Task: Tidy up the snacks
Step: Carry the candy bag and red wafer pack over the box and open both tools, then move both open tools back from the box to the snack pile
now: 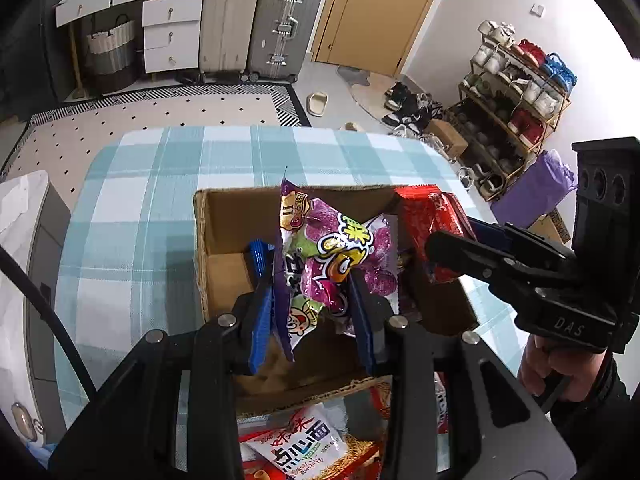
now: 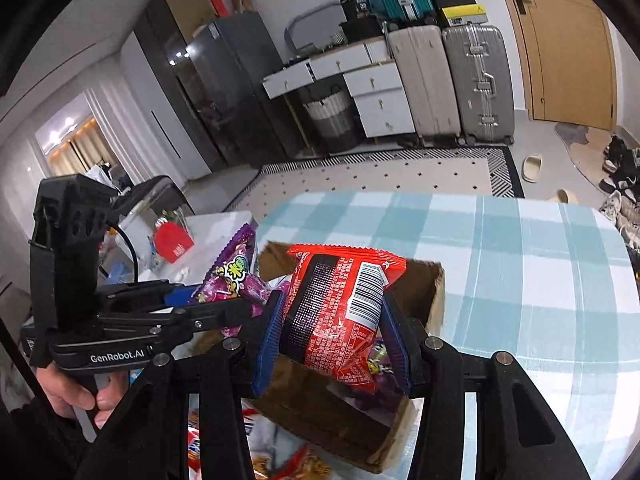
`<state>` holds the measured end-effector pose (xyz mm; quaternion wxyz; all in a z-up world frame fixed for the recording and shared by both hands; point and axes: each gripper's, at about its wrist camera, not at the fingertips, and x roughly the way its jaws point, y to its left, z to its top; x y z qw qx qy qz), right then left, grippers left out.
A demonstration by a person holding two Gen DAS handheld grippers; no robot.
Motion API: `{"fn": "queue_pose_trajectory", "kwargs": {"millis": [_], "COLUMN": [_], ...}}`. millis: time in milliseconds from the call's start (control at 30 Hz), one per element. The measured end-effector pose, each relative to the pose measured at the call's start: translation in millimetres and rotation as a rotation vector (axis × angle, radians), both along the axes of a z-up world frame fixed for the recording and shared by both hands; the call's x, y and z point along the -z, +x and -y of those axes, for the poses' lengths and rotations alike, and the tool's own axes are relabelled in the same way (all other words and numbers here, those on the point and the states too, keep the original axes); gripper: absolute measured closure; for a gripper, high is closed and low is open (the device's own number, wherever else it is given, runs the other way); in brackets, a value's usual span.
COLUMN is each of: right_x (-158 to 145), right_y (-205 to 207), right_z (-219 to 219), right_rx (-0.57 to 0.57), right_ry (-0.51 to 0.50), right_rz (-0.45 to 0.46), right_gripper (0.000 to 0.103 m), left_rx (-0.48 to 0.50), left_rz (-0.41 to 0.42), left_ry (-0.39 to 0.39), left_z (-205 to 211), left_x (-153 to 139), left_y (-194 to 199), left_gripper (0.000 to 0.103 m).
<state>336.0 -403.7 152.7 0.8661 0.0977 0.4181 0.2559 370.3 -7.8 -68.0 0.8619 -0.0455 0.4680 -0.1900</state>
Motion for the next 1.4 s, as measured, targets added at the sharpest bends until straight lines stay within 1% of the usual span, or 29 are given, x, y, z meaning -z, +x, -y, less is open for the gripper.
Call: {"fn": "queue_pose_trajectory", "kwargs": {"millis": [200, 333, 433, 500, 533, 567, 600, 667, 733, 833, 967, 1067, 1133, 1267, 1333, 1400], "right_x": [16, 19, 22, 24, 25, 24, 23, 21, 16, 8, -9, -22, -34, -55, -66, -77], "right_y": [3, 0, 0, 0, 0, 0, -1, -3, -7, -17, -37, -54, -68, -98, -113, -129], "right_z": [-4, -7, -9, -10, -9, -8, -6, -4, -1, 3, 7, 8, 8, 6, 1, -5], "right_rx": [-0.015, -0.018, -0.012, -0.009, -0.009, -0.007, -0.002, 0.006, 0.017, 0.024, 0.030, 0.028, 0.028, 0.016, 0.005, -0.010], "right_ry": [-0.022, -0.036, -0.049, -0.048, -0.038, -0.023, -0.012, -0.024, -0.035, -0.017, -0.007, -0.001, 0.007, 0.023, 0.013, 0.013], "right_rz": [-0.024, -0.024, -0.040, -0.053, -0.056, -0.056, -0.051, -0.049, -0.034, -0.025, 0.008, 0.039, 0.073, 0.144, 0.180, 0.212], "right_gripper": [0.056, 0.056, 0.056, 0.055, 0.053, 0.052, 0.051, 0.049, 0.049, 0.049, 0.049, 0.047, 0.041, 0.037, 0.033, 0.032], "left_rx": [0.001, 0.004, 0.004, -0.021, -0.021, -0.018, -0.011, -0.026, -0.042, -0.053, -0.054, -0.061, -0.076, -0.105, -0.121, -0.138], "left_rz": [-0.019, -0.027, -0.044, -0.026, -0.017, -0.011, -0.013, -0.004, 0.025, 0.040, 0.053, 0.088, 0.122, 0.194, 0.235, 0.274], "left_ry": [0.025, 0.048, 0.067, 0.109, 0.116, 0.115, 0.107, 0.108, 0.103, 0.082, 0.075, 0.099, 0.118, 0.157, 0.173, 0.183], "left_z": [2, 5, 6, 7, 7, 6, 6, 3, -1, -8, -12, -12, -13, -14, -16, -18], "left_x": [14, 19, 21, 20, 18, 16, 14, 8, 0, -10, -20, -29, -36, -52, -60, -67], "left_y": [6, 8, 7, 6, 4, 3, 1, -3, -9, -19, -33, -51, -66, -100, -120, -140], "left_gripper": [0.071, 0.071, 0.071, 0.070, 0.070, 0.066, 0.052, 0.036, 0.036, 0.035, 0.036, 0.034, 0.033, 0.032, 0.030, 0.025]}}
